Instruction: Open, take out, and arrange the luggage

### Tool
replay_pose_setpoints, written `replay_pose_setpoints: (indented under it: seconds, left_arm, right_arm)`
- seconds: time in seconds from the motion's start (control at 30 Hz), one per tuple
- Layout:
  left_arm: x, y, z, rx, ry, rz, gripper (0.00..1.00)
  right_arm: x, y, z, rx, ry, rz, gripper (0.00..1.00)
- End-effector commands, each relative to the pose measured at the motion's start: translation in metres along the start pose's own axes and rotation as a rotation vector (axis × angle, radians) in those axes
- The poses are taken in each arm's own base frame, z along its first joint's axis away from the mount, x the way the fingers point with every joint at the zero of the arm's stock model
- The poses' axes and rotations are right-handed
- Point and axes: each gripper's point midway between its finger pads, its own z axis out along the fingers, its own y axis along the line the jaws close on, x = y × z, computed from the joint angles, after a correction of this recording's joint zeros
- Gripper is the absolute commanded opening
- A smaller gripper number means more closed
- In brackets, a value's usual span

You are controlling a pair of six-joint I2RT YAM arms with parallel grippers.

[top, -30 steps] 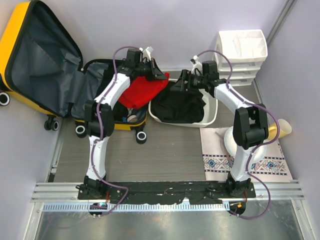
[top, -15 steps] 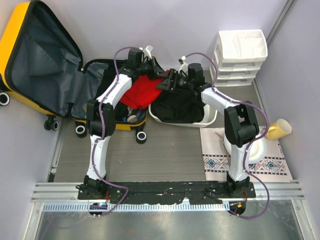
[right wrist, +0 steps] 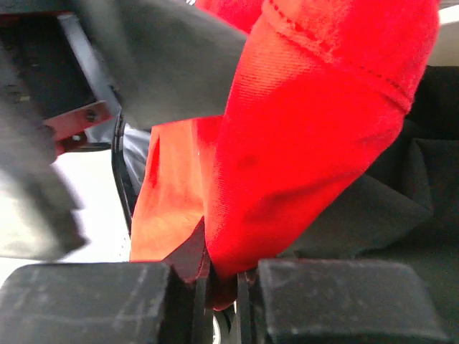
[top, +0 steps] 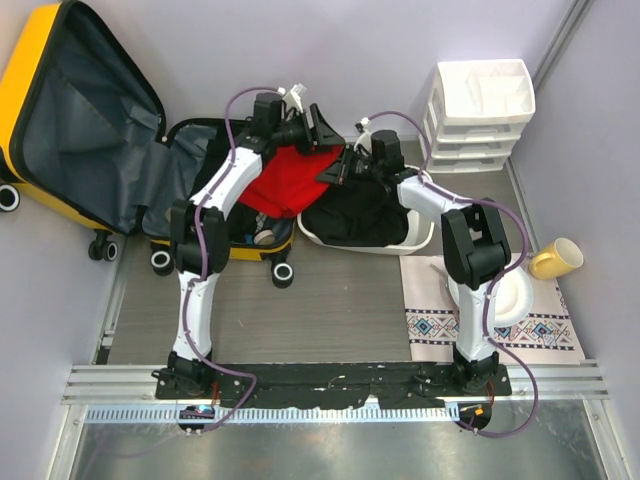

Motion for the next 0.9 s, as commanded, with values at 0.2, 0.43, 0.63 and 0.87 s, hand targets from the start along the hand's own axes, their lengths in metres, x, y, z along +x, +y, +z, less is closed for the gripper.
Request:
replay_pose_setpoints:
  seconds: [0.2,0.43,0.63,0.87]
  left_arm:
    - [-0.035,0.021,-0.119,-0.278,-0.021,0.382,0.73]
    - [-0.021,0.068,-0.155,-0.349,0.0,0.171,0.77]
    - [0.0,0.079,-0.151,-0.296,0.059,0.074,0.82]
    - [0.035,0.109,-0.138,-0.312,0.136,-0.042,0.82]
  right_arm:
    - [-0.024,-0.01,-0.09,0.114,0.081,-0.047,0.01]
    - [-0.03,-0.041,-0.115,0.215,0.132,-0.087,0.01]
    - [-0.041,-0.025,-0.099,0.153,0.114,-0.107,0.01]
    - [-0.036,-0.023,-0.076,0.147,0.132,-0.133,0.01]
